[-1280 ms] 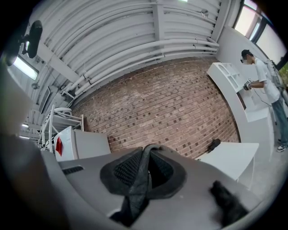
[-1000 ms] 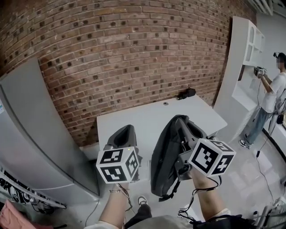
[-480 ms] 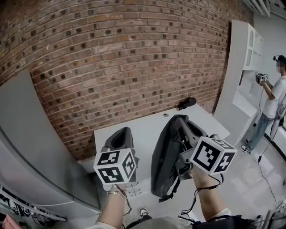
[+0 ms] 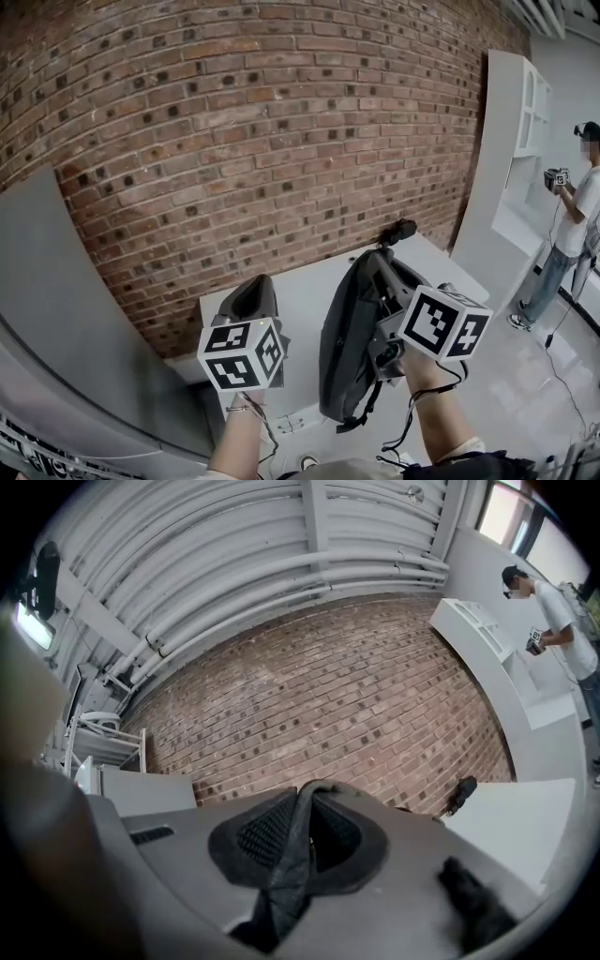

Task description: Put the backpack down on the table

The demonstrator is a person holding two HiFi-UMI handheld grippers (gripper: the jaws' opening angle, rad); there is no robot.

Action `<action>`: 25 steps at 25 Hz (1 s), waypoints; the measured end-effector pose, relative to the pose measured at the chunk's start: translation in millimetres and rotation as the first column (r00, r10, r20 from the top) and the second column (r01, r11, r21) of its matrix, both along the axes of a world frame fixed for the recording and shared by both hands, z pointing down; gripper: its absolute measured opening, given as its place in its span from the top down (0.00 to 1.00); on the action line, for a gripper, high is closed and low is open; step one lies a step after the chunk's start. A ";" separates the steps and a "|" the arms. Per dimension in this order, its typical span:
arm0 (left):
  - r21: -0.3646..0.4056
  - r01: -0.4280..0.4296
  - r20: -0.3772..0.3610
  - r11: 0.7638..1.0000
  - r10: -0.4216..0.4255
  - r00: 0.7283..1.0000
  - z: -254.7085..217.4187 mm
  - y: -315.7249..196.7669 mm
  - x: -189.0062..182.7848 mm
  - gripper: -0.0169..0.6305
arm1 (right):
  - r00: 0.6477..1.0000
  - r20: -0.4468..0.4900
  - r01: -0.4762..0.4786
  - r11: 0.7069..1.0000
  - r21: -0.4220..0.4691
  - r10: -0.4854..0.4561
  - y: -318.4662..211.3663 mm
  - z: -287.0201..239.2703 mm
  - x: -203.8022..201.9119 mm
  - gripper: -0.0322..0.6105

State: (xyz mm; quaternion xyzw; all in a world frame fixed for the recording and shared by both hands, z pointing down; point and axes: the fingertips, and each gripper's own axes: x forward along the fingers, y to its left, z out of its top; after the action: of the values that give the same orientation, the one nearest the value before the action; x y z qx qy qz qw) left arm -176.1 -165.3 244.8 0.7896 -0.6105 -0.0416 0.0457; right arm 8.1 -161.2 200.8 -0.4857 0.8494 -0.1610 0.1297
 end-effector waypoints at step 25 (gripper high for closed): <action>-0.068 0.118 -0.030 0.991 -0.120 0.992 39.8 -87.7 -111.8 0.95 | 0.988 -0.043 0.147 0.989 -0.014 -0.147 -108.3 4.3 -112.4 0.87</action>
State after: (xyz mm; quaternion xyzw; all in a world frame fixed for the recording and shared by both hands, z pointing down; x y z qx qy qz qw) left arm -287.9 -253.0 284.6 0.7490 -0.6567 -0.0376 0.0798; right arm -104.3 -269.5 205.1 -0.4259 0.8846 -0.1641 0.0960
